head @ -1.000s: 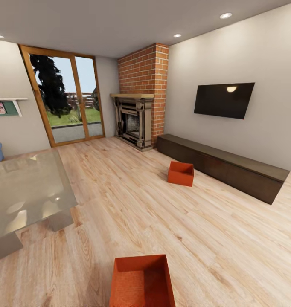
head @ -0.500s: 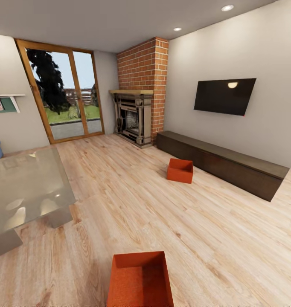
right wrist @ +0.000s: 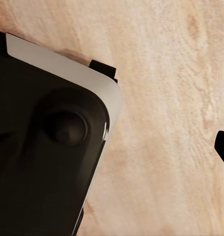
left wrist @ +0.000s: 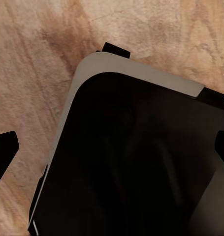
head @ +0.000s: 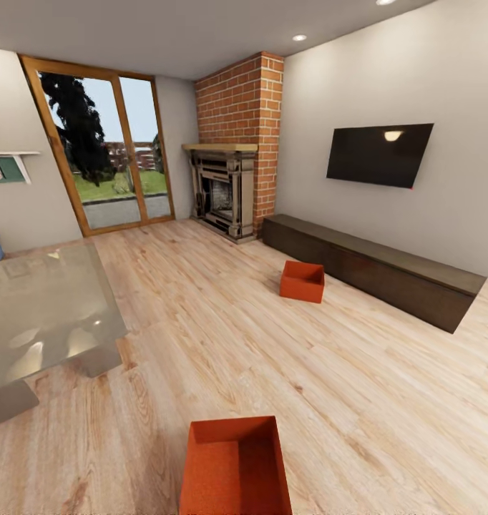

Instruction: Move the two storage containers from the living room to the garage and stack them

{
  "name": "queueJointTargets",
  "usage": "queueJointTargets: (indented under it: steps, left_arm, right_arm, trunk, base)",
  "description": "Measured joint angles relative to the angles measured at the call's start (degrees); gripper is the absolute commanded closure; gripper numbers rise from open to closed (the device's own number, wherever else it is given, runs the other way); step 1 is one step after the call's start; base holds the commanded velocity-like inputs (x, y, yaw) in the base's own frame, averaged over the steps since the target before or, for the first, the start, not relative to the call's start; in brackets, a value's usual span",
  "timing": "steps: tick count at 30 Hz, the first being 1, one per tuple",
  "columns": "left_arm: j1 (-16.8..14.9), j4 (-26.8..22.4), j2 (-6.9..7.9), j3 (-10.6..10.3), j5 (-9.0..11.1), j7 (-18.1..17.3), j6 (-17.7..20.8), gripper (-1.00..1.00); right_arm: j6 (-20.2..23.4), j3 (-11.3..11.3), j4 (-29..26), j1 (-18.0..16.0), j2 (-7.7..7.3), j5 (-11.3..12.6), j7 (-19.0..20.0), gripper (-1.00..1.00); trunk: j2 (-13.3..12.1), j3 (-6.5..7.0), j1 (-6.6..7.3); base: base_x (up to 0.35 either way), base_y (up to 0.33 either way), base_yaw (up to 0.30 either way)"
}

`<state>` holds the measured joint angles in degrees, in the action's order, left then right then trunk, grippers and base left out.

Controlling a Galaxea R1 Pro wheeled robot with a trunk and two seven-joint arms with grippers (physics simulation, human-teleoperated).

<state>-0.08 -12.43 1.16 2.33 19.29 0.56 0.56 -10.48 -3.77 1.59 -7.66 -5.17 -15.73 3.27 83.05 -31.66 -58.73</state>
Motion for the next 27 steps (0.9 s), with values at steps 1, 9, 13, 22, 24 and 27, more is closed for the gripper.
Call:
queueJointTargets:
  steps: [1,9,13,22,24,27]
  left_arm:
    - [0.0,0.0,0.0,0.0,0.0,0.0,0.0,-1.0]
    - [0.0,0.0,0.0,0.0,0.0,0.0,0.0,-1.0]
    - [0.0,0.0,0.0,0.0,0.0,0.0,0.0,-1.0]
    - [0.0,0.0,-0.01,0.0,0.0,0.0,0.0,-1.0]
    - [0.0,0.0,-0.05,0.0,0.0,0.0,0.0,-1.0]
    - [0.0,0.0,-0.07,0.0,0.0,0.0,0.0,-1.0]
  right_arm:
    - [0.0,0.0,0.0,0.0,0.0,0.0,0.0,-1.0]
    - [0.0,0.02,0.0,0.0,0.0,-0.04,0.0,-1.0]
    - [0.0,0.04,0.0,0.0,0.0,-0.05,0.0,-1.0]
    - [0.0,0.08,0.0,0.0,0.0,0.05,0.0,-1.0]
    - [0.0,0.08,0.0,0.0,0.0,0.09,0.0,-1.0]
    - [0.0,0.08,0.0,0.0,0.0,0.14,0.0,-1.0]
  trunk:
    - [0.0,-0.09,0.0]
    - [0.0,-0.79,0.0]
    - [0.0,-1.13,0.0]
    - [0.0,-1.77,0.0]
    - [0.0,-1.92,0.0]
    - [0.0,-2.17,0.0]
  base:
    - [0.0,0.0,0.068]
    - [0.0,0.0,0.111]
    - [0.0,0.0,0.128]
    - [0.0,0.0,0.117]
    - [0.0,0.0,0.026]
    - [0.0,0.0,0.014]
